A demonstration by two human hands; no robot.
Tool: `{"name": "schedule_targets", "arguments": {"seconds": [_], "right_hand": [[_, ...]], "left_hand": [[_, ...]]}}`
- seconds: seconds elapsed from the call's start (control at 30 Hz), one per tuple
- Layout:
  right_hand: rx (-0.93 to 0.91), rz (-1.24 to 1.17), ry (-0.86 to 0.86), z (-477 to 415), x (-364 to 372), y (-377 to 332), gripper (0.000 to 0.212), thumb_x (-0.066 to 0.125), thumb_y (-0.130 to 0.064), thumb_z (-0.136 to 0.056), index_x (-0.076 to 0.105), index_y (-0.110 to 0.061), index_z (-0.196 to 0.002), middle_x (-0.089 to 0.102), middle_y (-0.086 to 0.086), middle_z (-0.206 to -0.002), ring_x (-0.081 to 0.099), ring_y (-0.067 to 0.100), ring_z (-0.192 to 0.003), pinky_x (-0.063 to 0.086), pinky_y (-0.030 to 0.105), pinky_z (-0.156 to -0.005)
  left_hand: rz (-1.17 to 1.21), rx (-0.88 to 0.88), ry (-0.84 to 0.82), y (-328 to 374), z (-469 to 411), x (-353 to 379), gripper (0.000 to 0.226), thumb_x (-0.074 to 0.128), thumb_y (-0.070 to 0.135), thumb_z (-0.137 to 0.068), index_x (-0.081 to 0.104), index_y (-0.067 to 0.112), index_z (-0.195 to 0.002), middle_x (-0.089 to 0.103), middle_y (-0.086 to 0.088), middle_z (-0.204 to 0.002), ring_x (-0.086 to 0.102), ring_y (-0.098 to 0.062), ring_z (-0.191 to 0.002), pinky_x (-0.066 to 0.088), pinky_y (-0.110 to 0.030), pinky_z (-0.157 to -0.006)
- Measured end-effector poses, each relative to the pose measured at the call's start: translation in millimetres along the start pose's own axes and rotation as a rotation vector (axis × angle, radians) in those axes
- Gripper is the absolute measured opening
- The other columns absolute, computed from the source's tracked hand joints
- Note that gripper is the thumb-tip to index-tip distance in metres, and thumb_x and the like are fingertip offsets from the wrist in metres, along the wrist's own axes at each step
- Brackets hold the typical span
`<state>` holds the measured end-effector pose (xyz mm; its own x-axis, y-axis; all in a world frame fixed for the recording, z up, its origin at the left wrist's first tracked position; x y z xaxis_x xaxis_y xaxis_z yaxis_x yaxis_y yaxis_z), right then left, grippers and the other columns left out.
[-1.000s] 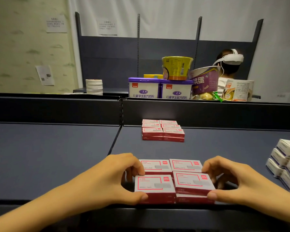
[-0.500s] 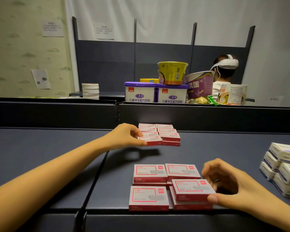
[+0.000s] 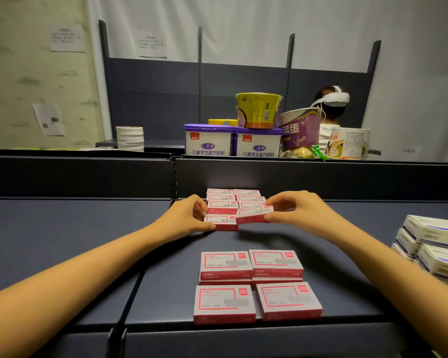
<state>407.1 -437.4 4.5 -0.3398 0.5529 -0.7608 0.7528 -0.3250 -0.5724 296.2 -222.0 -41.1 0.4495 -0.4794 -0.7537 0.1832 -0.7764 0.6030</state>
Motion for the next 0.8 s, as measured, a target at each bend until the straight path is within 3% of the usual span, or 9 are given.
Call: {"name": "schedule_targets", "arguments": {"seconds": [0.23,0.4,0.63,0.73,0.8], "right_hand": [[0.090,0.099,-0.157,-21,16,29,0.032,0.070,-0.027,-0.079,0.063,-0.017,-0.108,0.065,0.001,-0.110,0.059,0.011,-0.092,0.044,0.021,-0.080],[0.067,0.162,-0.106,-25,29,34,0.029,0.068,-0.030,-0.081,0.056,-0.017,-0.104,0.063,0.002,-0.111,0.058,0.012,-0.093,0.049,0.024,-0.084],[0.080,0.046,-0.044,-16,15,25,0.032,0.068,-0.032,-0.080,0.052,-0.021,-0.106,0.057,-0.004,-0.105,0.056,0.011,-0.093,0.044,0.015,-0.069],[0.025,-0.145,-0.140,7,4,9,0.025,0.067,-0.034,-0.078,0.058,-0.023,-0.099,0.063,-0.007,-0.102,0.061,0.009,-0.093,0.048,0.017,-0.073],[-0.009,-0.174,-0.259,26,1,3,0.031,0.064,-0.043,-0.071,0.062,-0.025,-0.097,0.065,-0.010,-0.100,0.062,0.005,-0.093,0.050,0.019,-0.076]], "left_hand": [[0.002,0.016,0.006,0,2,0,0.032,0.072,0.034,-0.078,0.048,0.022,-0.095,0.059,0.007,-0.097,0.057,-0.002,-0.079,0.044,-0.009,-0.062],[-0.002,0.025,0.003,2,4,3,0.031,0.070,0.035,-0.079,0.047,0.024,-0.096,0.059,0.007,-0.098,0.057,-0.004,-0.081,0.046,-0.011,-0.065],[0.015,0.021,0.016,22,14,-14,0.034,0.069,0.040,-0.078,0.054,0.022,-0.101,0.058,0.008,-0.098,0.057,-0.006,-0.086,0.045,-0.011,-0.068],[0.143,0.073,-0.115,43,37,-24,0.021,0.065,0.038,-0.081,0.061,0.025,-0.098,0.065,0.007,-0.096,0.062,-0.010,-0.090,0.051,-0.018,-0.075],[0.163,0.096,-0.272,53,60,-26,0.026,0.062,0.044,-0.078,0.062,0.030,-0.100,0.066,0.009,-0.100,0.063,-0.008,-0.092,0.052,-0.019,-0.079]]}}
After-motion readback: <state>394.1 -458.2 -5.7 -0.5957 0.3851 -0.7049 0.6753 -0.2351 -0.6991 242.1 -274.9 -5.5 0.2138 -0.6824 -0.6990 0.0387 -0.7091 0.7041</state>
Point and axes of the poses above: each hand's wrist, its own z-axis away from the middle knuckle, its own x-axis out of the palm, y = z × x, the point moved 4 cm from there along -z, towards the middle knuckle
